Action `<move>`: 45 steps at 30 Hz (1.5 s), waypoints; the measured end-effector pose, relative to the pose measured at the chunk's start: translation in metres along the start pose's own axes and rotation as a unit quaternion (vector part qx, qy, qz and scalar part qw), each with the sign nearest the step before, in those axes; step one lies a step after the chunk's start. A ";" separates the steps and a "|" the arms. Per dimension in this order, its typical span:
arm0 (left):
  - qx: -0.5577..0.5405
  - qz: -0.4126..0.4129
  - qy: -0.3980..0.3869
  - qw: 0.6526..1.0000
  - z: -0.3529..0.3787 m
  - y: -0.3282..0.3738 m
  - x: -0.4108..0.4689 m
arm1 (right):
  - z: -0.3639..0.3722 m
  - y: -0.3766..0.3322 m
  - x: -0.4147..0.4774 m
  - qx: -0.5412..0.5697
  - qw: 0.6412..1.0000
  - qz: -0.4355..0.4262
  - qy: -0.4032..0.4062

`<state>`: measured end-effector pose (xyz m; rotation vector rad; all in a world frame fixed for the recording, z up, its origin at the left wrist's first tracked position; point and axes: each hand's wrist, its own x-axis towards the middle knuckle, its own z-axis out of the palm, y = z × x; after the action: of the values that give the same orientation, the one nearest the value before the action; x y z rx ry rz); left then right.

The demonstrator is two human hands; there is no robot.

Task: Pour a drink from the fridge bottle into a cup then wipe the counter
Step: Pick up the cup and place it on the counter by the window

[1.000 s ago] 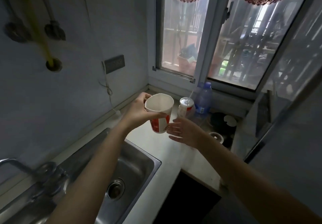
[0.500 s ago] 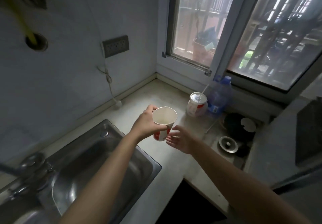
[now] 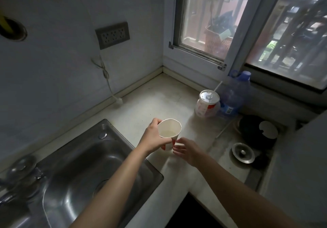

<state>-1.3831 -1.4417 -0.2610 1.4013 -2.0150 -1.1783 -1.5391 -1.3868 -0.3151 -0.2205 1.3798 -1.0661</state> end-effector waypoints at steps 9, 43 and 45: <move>-0.030 -0.029 0.012 0.999 0.013 -0.014 0.009 | -0.005 -0.007 0.006 -0.002 1.000 -0.012 -0.011; 0.456 0.054 0.277 0.844 -0.266 -0.055 -0.319 | 0.239 0.085 -0.256 -0.710 0.424 -0.557 0.070; 0.458 0.040 0.287 0.840 -0.281 -0.071 -0.348 | 0.258 0.105 -0.270 -0.708 0.408 -0.573 0.067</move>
<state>-0.9984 -1.2496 -0.1196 1.7381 -2.1689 0.3651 -1.2211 -1.2509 -0.1384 -2.7392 1.9171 -0.4565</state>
